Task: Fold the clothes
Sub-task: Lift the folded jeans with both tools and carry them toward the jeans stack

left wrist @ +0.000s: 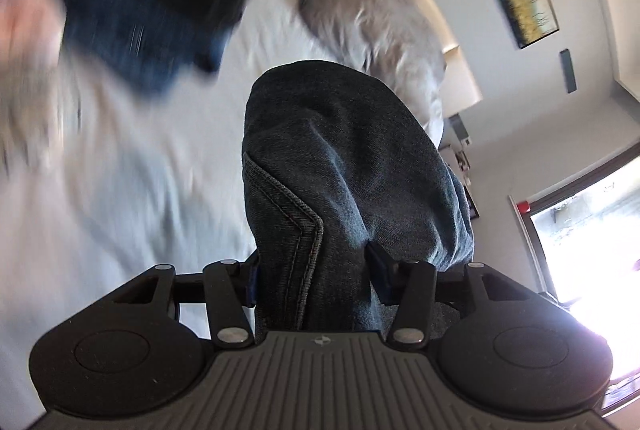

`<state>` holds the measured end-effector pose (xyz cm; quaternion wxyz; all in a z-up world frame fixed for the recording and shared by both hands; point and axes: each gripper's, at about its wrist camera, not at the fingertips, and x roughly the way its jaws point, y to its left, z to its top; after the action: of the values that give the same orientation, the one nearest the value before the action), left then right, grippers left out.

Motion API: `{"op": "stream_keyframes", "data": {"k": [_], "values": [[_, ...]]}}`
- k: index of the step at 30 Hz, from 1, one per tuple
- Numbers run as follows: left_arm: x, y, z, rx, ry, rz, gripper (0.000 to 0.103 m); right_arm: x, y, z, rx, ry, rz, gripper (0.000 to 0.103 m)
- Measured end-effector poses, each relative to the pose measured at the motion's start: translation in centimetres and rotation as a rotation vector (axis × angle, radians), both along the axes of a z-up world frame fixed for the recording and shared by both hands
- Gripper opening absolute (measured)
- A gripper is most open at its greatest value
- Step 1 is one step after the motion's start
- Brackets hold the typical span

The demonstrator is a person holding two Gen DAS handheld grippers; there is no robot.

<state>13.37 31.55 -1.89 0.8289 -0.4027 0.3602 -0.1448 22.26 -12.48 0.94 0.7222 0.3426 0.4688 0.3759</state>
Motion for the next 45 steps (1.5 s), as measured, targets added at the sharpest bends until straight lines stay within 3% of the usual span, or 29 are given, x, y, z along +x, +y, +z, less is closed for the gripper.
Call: {"op": "stream_keyframes", "data": {"k": [7,13,19,25,31,35,37,39,45], "values": [[5.3,7.4,9.2,0.090,-0.090,0.054,0.048,7.7,9.5,7.1,0.081,-0.094,0.034,0.053],[10.3,13.2,11.7,0.142,-0.110,0.092,0.048,14.2,18.6,8.6,0.111,-0.115,0.047,0.053],[14.8,17.4,10.5,0.131,-0.099,0.141,0.048,19.8,24.8,8.1,0.100,-0.108,0.067,0.053],[18.4,22.6,6.9,0.108,-0.067,0.163,0.048,23.5,28.7,5.1,0.058,-0.117,0.085,0.053],[19.5,24.6,1.8,0.083,-0.028,0.184,0.050,23.8,30.8,1.5,-0.021,-0.129,0.104,0.053],[19.1,24.9,-0.4,0.099,-0.012,0.203,0.056,23.4,31.4,-0.2,-0.048,-0.137,0.108,0.054],[18.8,25.2,-1.2,0.067,0.014,0.230,0.060,23.0,31.8,-0.6,-0.060,-0.149,0.106,0.054],[18.2,25.3,-1.2,0.060,0.013,0.246,0.060,22.8,32.2,-0.6,-0.066,-0.151,0.103,0.055],[17.3,24.1,1.3,0.145,0.023,0.279,0.060,22.5,32.1,0.5,-0.114,-0.138,0.076,0.063]]}}
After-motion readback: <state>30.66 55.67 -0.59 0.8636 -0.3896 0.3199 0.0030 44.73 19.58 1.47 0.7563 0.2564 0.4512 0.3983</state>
